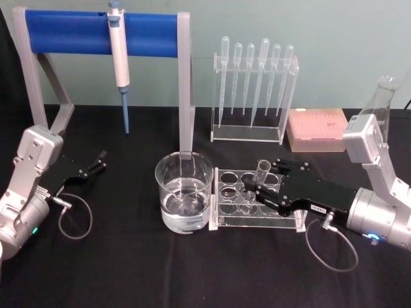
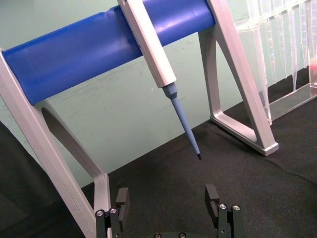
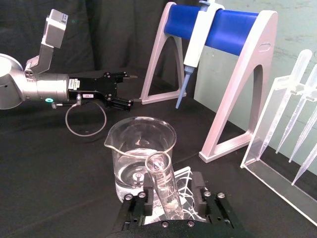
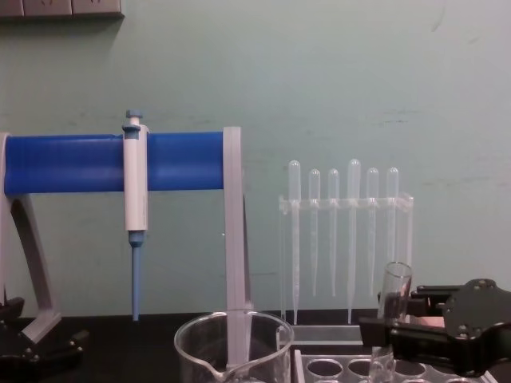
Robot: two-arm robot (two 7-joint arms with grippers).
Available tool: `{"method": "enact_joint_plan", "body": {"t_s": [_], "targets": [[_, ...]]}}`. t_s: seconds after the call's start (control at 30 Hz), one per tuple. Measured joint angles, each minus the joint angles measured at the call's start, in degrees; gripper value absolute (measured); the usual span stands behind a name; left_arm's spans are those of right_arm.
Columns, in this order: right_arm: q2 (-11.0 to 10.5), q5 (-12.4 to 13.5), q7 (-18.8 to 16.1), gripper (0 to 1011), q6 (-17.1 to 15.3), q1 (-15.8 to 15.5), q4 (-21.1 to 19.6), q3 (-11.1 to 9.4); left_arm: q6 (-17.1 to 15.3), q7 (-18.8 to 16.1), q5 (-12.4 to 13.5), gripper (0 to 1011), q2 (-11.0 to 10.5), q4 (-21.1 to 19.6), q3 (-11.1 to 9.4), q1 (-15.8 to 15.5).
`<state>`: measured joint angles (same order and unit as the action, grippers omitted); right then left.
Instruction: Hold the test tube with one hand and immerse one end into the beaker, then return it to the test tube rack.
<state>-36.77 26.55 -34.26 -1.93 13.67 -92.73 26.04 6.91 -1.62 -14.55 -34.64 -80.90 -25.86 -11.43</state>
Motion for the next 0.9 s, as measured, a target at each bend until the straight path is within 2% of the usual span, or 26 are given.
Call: {"method": "enact_joint_plan", "body": {"t_s": [0.07,0.1,0.17,0.2,0.3,0.9], "targets": [[-0.01,0.01,0.00,476,0.00,0.00,0.00,-0.01,0.00,0.00,0.00,1000,0.00,0.00,0.00,0.00],[-0.02,0.02,0.00,406,0.00,0.00,0.00,-0.01,0.00,0.00,0.00,1000,0.00,0.00,0.00,0.00],[-0.03,0.04,0.00,367,0.00,-0.01,0.00,-0.01,0.00,0.00,0.00,1000,0.00,0.00,0.00,0.00],[-0.03,0.04,0.00,303,0.00,0.00,0.00,0.00,0.00,0.00,0.00,1000,0.00,0.00,0.00,0.00],[-0.04,0.06,0.01,241,0.01,0.00,0.00,-0.02,0.00,0.00,0.00,1000,0.00,0.00,0.00,0.00],[-0.17,-0.34,0.05,236,-0.03,0.22,-0.33,-0.10,0.00,0.00,0.00,1000,0.00,0.00,0.00,0.00]]}}
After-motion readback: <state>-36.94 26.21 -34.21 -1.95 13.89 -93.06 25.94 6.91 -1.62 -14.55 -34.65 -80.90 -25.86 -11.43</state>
